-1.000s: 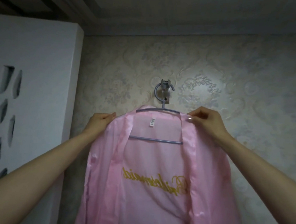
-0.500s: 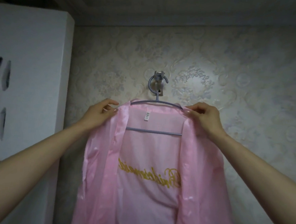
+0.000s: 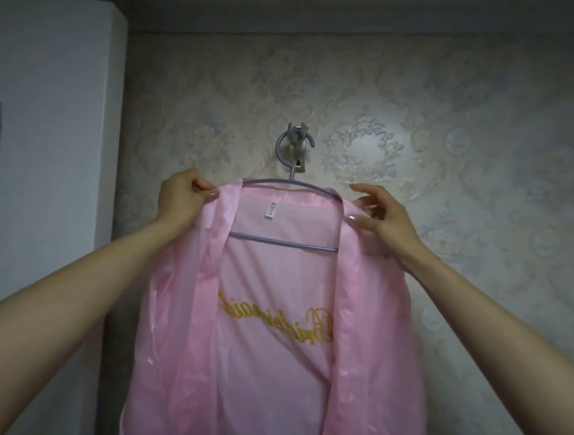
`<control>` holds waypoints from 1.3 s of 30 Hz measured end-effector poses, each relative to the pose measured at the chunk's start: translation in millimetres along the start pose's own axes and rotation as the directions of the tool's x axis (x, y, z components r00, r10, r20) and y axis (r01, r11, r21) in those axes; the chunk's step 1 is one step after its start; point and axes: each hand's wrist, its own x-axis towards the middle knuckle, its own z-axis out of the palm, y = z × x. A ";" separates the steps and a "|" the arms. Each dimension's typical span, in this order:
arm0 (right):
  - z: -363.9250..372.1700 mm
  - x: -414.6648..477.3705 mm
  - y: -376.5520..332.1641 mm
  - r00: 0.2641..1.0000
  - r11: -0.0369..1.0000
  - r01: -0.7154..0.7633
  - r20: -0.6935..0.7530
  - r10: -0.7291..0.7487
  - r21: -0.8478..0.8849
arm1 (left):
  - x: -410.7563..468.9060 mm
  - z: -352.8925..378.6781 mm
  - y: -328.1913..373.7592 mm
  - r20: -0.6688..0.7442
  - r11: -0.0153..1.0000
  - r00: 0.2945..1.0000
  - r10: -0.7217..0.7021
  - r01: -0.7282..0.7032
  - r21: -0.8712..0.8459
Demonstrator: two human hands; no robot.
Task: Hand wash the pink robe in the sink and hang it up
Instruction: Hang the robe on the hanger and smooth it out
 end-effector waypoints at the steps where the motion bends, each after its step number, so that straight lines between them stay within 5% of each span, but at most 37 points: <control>1: 1.5 0.9 -0.8 1.000 0.998 0.003 -0.024 -0.004 -0.056 | -2.9 0.0 6.9 -0.006 0.984 0.997 0.073 -0.071 0.164; 5: 15.3 5.5 -6.0 0.987 0.983 0.001 -0.159 -0.031 -0.184 | -8.4 2.8 32.8 0.083 0.831 0.955 0.284 -0.288 0.476; 9: 15.3 3.7 2.5 0.992 0.947 0.008 -0.119 -0.049 -0.322 | -9.9 4.1 25.8 0.139 0.881 0.959 0.245 -0.281 0.380; 13: 9.5 -6.8 15.0 0.972 0.878 0.109 -0.137 -0.194 -0.466 | -19.9 -13.9 -8.4 -0.023 0.942 0.965 0.262 -0.251 0.221; 16: 17.8 -30.3 15.8 0.891 0.772 0.245 -0.177 -0.417 -0.587 | -51.3 -20.6 -45.6 -0.073 0.997 0.997 0.006 -0.001 0.071; 19: 56.9 -63.9 1.2 0.823 0.771 0.421 -0.155 -0.546 -0.478 | -88.2 -14.6 -81.4 0.054 0.964 0.969 -0.239 0.230 0.135; 21: 97.4 -77.8 -12.5 0.936 0.911 0.334 -0.028 -0.350 -0.242 | -98.0 -10.6 -94.6 0.117 0.938 0.934 -0.339 0.326 0.117; 22: 117.9 -82.7 -21.4 0.990 0.989 0.132 0.057 -0.128 -0.065 | -98.9 -10.5 -96.3 0.133 0.925 0.917 -0.376 0.363 0.114; 24: 163.5 -86.9 -27.9 0.925 0.919 -0.341 0.244 0.291 0.196 | -99.8 -13.3 -96.9 0.137 0.901 0.897 -0.421 0.397 0.173; 26: 203.1 -88.7 -27.0 0.841 0.848 -0.512 0.280 0.463 0.135 | -105.8 -19.8 -96.6 0.154 0.886 0.887 -0.436 0.393 0.245; 30: 239.5 -100.1 -17.4 0.871 0.881 -0.450 0.147 0.468 -0.144 | -126.2 -42.4 -110.6 0.241 0.861 0.845 -0.477 0.394 0.322; 33: 244.7 -110.3 -11.2 0.911 0.902 -0.378 0.089 0.403 -0.211 | -136.3 -60.7 -124.5 0.234 0.886 0.855 -0.463 0.439 0.151; 36: 248.4 -113.6 -2.6 0.878 0.888 -0.460 0.159 0.452 0.014 | -139.4 -76.9 -128.0 0.219 0.871 0.848 -0.483 0.492 0.014; 39: 246.2 -115.9 18.3 0.869 0.856 -0.486 0.204 0.452 0.177 | -138.9 -88.7 -117.8 0.254 0.905 0.870 -0.422 0.422 0.058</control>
